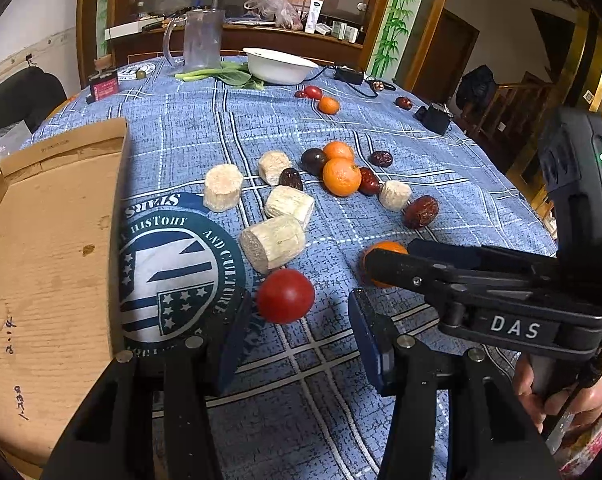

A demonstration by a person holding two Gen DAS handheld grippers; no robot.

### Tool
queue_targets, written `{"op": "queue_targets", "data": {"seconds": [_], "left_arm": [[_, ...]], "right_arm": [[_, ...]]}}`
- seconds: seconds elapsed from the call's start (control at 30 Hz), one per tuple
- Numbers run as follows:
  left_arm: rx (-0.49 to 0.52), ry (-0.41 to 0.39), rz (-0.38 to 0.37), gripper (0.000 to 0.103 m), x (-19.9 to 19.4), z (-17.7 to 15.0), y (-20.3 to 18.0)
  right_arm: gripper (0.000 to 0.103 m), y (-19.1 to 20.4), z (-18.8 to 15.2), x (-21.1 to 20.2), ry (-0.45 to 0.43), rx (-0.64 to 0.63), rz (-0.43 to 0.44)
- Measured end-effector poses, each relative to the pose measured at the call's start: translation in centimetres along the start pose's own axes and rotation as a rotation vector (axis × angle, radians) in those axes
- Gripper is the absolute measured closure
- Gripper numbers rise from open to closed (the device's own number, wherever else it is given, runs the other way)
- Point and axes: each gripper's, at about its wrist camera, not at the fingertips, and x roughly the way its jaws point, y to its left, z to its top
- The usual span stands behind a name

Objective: Organize fruits
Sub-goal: 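Grasp the red tomato with the left tool while the right tool grasps a mandarin, then lower the tomato into the tray and open the left tool while the right releases the mandarin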

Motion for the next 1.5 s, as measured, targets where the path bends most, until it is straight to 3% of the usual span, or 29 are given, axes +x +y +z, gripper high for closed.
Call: {"op": "queue_targets", "data": {"seconds": [0.07, 0.13, 0.27, 0.33, 0.63, 0.83, 1.03, 1.2, 1.5], "left_arm": [[-0.007, 0.009, -0.007, 0.055, 0.2, 0.1, 0.1], [-0.008, 0.013, -0.008, 0.057, 0.6, 0.4, 0.0], [0.003, 0.014, 0.013, 0.060, 1.2, 0.9, -0.5], [0.009, 0.026, 0.021, 0.072, 1.6, 0.9, -0.6], [0.003, 0.014, 0.033, 0.072, 0.9, 0.6, -0.7], [-0.027, -0.035, 0.021, 0.072, -2.3, 0.3, 0.2], [-0.112, -0.123, 0.090, 0.072, -6.9, 0.2, 4.4], [-0.215, -0.169, 0.180, 0.072, -9.9, -0.7, 9.6], [-0.333, -0.149, 0.332, 0.072, -11.6, -2.7, 16.6]], "right_arm": [[0.061, -0.4, 0.0, 0.3, 0.019, 0.014, 0.016], [0.067, -0.6, 0.1, 0.3, 0.022, 0.022, 0.036], [0.067, -0.8, 0.0, 0.3, 0.021, 0.034, 0.051], [0.067, -0.8, -0.1, 0.2, 0.019, 0.041, 0.052], [0.067, -0.4, -0.5, -0.6, -0.003, 0.033, 0.032], [0.067, 1.3, -0.5, -2.8, -0.038, 0.000, 0.023], [0.067, 5.1, -0.6, -4.8, -0.070, -0.074, 0.043], [0.067, 9.7, -0.6, -4.1, -0.045, -0.145, 0.095], [0.067, 18.7, -1.6, 1.0, 0.051, -0.329, 0.146]]}}
